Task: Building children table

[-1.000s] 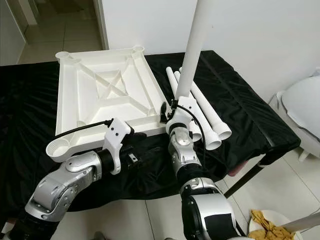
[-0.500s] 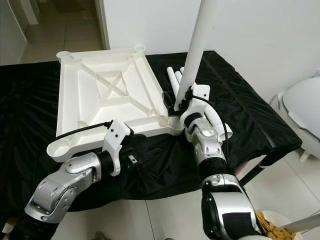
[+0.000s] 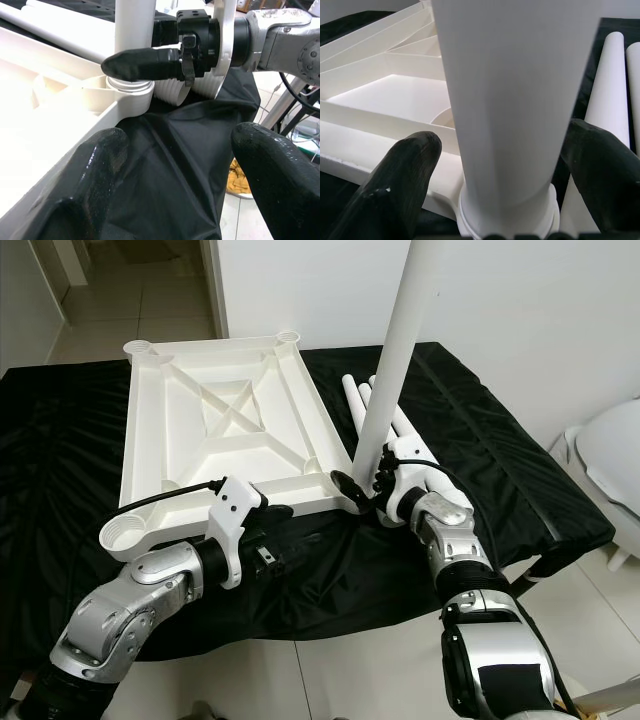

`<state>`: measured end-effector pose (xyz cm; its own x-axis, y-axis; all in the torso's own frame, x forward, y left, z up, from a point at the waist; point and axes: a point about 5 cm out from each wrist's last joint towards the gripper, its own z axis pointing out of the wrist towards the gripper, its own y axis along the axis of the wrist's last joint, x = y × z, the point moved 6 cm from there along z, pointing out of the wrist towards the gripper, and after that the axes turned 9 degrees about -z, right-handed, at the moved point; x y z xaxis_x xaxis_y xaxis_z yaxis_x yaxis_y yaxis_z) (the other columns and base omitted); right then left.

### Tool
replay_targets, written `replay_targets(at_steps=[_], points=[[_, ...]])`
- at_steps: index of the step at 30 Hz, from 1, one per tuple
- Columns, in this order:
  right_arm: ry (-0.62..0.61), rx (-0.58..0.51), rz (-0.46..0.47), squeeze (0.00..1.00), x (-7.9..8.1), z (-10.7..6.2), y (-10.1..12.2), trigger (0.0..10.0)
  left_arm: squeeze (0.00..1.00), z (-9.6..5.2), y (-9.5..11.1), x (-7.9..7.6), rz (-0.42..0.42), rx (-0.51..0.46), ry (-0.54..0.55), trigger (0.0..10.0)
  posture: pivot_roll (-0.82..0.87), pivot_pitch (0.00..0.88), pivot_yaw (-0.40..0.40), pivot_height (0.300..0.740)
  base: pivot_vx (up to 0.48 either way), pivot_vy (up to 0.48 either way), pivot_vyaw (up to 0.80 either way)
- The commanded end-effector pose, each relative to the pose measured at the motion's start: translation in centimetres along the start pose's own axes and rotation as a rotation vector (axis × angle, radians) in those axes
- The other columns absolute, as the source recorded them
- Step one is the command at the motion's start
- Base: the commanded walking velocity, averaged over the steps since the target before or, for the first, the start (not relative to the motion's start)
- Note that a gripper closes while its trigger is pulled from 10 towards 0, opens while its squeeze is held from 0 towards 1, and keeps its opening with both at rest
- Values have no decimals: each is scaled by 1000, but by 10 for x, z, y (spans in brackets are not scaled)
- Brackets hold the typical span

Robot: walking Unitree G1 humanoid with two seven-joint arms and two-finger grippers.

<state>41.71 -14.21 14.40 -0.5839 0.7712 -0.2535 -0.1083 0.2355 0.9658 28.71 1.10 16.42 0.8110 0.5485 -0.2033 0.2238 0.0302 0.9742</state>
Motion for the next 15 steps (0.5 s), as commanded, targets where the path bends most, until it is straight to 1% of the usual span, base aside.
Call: replay_targets(at_steps=[1, 2, 4, 5, 9, 15], points=[[13, 4, -19, 0, -1, 1, 2, 10000, 0, 1, -1, -1, -6, 5, -17, 10000, -42, 24, -1, 740, 0, 0, 0], [19, 18, -29, 0, -3, 2, 2, 2157, 0, 0, 0, -1, -5, 6, -17, 10000, -39, 27, 3, 740, 0, 0, 0], [21, 23, -30, 0, -4, 2, 1, 2157, 0, 0, 0, -1, -5, 6, -16, 10000, -39, 27, 3, 740, 0, 0, 0], [24, 24, -32, 0, -4, 3, 2, 0, 0, 0, 0, -1, -5, 6, -16, 10000, -39, 27, 4, 740, 0, 0, 0], [35, 25, -45, 0, -3, 3, 2, 0, 0, -1, 0, 0, -5, 7, -15, 10000, -39, 29, 5, 740, 0, 0, 0], [89, 37, -54, 0, 4, 4, -1, 0, 0, -1, -1, -1, -6, 7, -15, 10000, -38, 32, 4, 740, 0, 0, 0]])
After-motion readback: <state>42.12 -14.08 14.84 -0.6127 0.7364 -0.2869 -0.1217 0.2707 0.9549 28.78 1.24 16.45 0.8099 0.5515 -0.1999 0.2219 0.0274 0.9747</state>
